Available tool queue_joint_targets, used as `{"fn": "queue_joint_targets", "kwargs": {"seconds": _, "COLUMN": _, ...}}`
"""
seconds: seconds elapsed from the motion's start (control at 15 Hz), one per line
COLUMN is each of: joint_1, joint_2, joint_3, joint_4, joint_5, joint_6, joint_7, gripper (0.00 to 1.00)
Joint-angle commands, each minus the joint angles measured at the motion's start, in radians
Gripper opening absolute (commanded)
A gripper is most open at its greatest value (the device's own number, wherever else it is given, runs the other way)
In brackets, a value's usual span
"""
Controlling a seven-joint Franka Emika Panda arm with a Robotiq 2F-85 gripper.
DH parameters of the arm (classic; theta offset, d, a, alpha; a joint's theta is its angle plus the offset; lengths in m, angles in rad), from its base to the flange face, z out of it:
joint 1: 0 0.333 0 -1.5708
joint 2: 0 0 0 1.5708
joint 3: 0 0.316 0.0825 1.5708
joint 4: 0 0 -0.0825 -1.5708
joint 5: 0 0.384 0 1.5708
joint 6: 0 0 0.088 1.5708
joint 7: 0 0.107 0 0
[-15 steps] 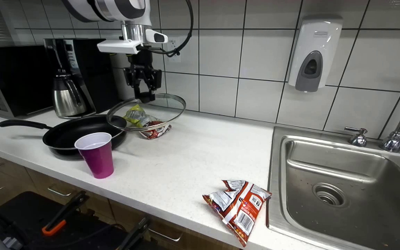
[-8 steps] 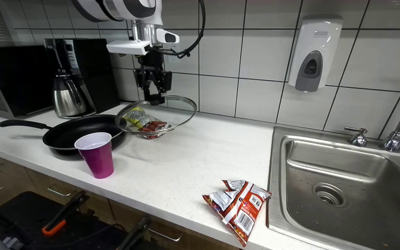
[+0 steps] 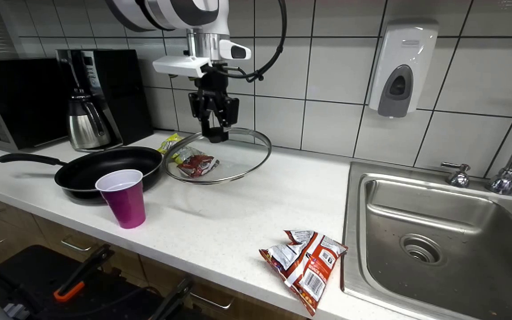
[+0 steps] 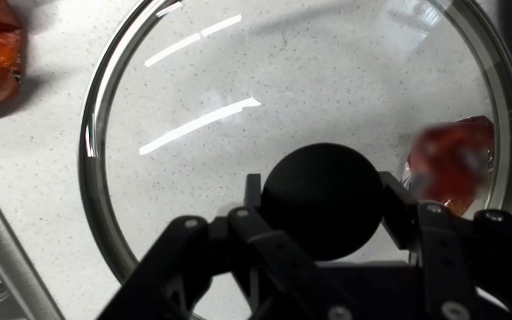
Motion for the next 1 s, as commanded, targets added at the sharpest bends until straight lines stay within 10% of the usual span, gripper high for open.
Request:
{"fn": "queue_joint_targets", "kwargs": {"seconds": 0.0, "joint_1": -0.039, "joint_2": -0.059, "joint_3": -0.016, "joint_4": -0.035, "joint_5": -0.016, "joint_6": 0.030, "joint_7": -0.014, "gripper": 0.39}}
{"fn": "queue_joint_targets", "kwargs": {"seconds": 0.93, "joint_1": -0.088, "joint_2": 0.016, "joint_3": -0.062, "joint_4": -0.016, "joint_5": 0.015, "joint_6": 0.113, "joint_7": -0.013, "gripper": 0.39}}
